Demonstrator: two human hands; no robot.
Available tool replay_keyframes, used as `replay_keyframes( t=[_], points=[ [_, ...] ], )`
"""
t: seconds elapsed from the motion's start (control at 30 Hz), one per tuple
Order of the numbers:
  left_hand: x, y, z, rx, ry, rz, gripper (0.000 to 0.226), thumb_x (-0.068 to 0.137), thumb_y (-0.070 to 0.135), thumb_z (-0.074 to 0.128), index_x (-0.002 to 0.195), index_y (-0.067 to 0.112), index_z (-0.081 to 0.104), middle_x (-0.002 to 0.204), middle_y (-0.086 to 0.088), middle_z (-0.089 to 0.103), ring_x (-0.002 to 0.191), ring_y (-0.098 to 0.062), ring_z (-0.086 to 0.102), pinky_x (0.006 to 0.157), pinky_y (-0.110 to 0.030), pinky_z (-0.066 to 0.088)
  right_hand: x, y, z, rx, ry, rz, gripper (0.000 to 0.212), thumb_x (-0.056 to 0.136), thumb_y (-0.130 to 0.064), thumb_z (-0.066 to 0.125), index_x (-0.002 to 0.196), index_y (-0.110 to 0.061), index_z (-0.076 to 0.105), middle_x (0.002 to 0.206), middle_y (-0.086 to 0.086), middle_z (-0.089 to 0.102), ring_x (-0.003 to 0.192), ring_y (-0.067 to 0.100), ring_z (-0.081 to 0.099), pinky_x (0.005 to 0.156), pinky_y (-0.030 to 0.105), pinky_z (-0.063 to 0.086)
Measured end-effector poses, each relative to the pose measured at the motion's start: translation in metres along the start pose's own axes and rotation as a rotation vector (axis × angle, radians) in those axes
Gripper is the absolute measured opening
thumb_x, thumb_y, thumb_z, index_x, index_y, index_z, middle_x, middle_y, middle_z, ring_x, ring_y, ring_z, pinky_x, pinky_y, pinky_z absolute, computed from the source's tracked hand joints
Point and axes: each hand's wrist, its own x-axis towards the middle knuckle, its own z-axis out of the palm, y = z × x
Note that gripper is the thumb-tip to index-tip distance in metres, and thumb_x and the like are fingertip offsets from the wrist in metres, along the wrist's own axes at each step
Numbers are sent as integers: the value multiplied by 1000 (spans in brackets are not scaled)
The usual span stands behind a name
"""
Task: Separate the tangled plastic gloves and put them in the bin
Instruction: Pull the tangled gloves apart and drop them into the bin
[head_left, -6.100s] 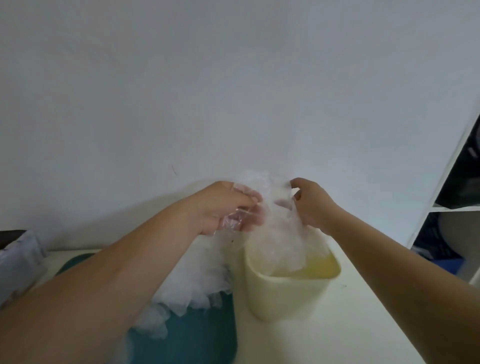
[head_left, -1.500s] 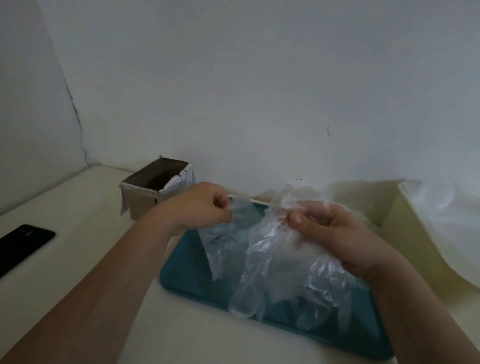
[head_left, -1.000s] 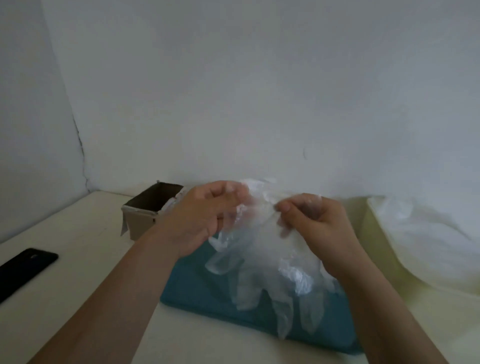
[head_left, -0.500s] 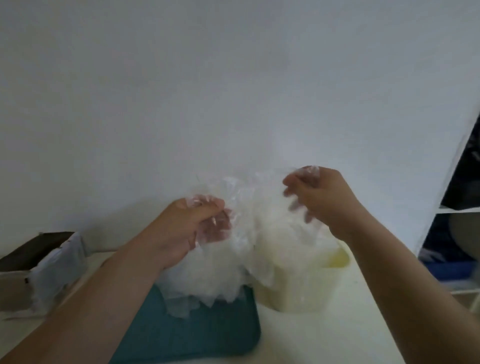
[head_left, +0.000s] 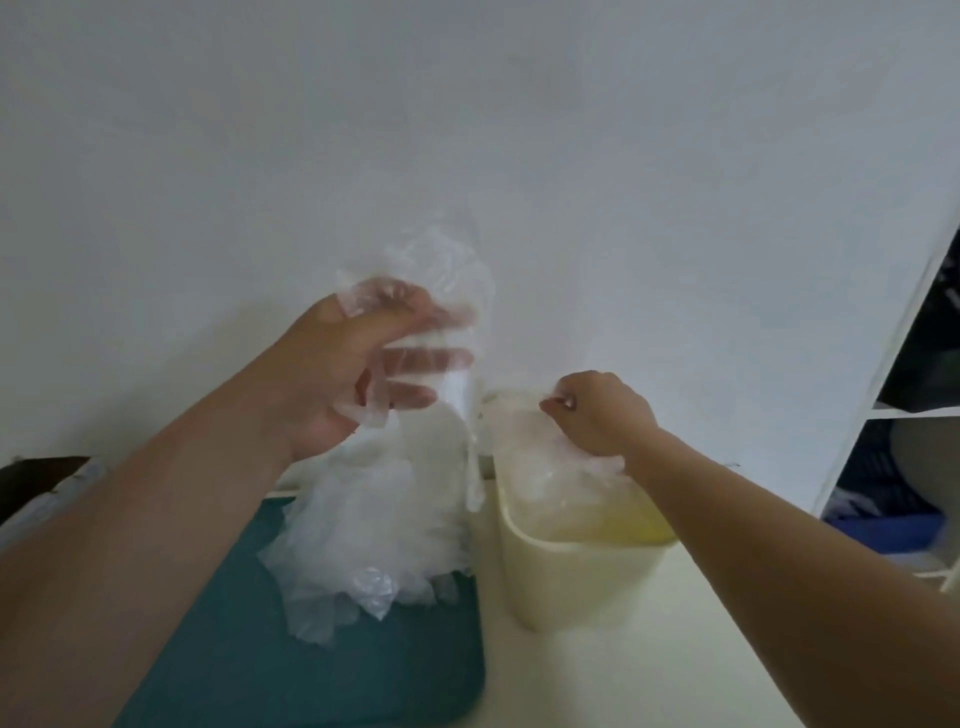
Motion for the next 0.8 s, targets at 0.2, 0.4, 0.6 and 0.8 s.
replay_keyframes(
  t=[0.2,0.4,0.6,0.8],
  points=[
    [61,-33,35,-3,-108,-152,8,103,16,64,94,17,63,104,-7,79,76,-18,77,54,-25,58,-2,6,-3,98,8,9,16,92,-43,66,102,-34,57,99,-8,60,91,19,57,80,30,45],
    [113,-108,61,359,32,-312,13,93,-5,67,84,4,67,75,-13,64,48,-16,62,45,-24,46,-13,31,-45,241,312,50,61,91,-7,64,149,-19,48,139,10,54,124,28,57,101,37,48],
    [111,-121,75,433,47,-354,13,91,-3,68,83,6,71,64,-13,64,65,-27,60,66,-38,43,-50,-15,-70,546,-3,-10,37,102,-21,55,138,-23,61,129,-7,64,102,7,62,82,18,50],
    [102,-118,41,295,358,-183,29,86,2,68,110,19,70,108,-6,72,100,-24,71,92,-38,61,-61,-44,-13,73,-516,-1,64,106,-53,36,163,-35,13,170,3,19,143,34,42,110,42,40]
  ],
)
